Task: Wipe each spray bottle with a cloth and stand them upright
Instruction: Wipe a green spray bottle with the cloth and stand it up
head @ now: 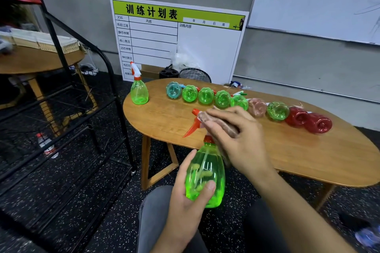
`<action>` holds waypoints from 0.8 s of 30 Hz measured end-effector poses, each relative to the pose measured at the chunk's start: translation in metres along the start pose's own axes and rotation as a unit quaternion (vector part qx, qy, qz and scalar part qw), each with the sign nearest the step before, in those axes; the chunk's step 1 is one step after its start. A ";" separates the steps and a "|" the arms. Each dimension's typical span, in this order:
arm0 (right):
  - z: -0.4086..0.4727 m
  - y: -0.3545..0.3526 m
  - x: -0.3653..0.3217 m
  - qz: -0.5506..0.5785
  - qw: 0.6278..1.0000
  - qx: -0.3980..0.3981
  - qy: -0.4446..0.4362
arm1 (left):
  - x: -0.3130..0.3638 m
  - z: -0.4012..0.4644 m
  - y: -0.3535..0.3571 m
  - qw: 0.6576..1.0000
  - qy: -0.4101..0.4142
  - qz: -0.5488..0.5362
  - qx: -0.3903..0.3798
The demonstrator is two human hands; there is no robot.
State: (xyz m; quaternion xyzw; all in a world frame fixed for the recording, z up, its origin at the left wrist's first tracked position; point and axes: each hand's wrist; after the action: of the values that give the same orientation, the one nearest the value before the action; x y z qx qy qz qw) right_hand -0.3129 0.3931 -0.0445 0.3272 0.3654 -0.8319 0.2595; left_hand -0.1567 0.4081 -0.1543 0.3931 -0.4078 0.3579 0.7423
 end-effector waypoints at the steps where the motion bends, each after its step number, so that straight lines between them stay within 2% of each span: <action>1: -0.009 -0.003 0.004 0.029 0.999 0.026 0.026 | 0.001 0.000 0.000 1.000 -0.001 -0.011 0.007; 3: -0.031 -0.008 0.017 0.077 0.992 0.055 0.083 | 0.003 0.001 -0.001 0.999 -0.011 -0.036 0.020; 5: -0.053 -0.008 0.033 0.121 0.982 0.051 0.138 | 0.002 0.002 -0.003 0.998 -0.026 -0.051 0.038; 10: -0.085 0.007 0.047 0.229 0.951 0.052 0.203 | -0.003 0.003 -0.004 0.996 -0.043 -0.054 0.047; 13: -0.092 0.010 0.047 0.272 0.935 0.056 0.221 | -0.003 0.003 -0.002 0.997 -0.055 -0.045 0.029; 20: -0.101 0.014 0.047 0.300 0.929 0.052 0.213 | 0.001 0.000 0.001 0.998 -0.062 -0.012 -0.021; 24: -0.103 0.014 0.046 0.308 0.923 0.049 0.226 | -0.003 0.001 -0.001 0.997 -0.061 -0.033 0.019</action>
State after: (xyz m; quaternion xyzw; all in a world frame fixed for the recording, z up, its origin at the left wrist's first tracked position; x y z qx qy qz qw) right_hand -0.2967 0.4557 -0.1381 0.6155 0.2541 -0.6317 0.3970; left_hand -0.1574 0.4061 -0.1573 0.4415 -0.4320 0.3169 0.7198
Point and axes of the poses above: each hand's wrist, its own z-axis towards the middle knuckle, its own y-axis out of the palm, x = y × z, and after that the axes turned 10 degrees about y, right-handed
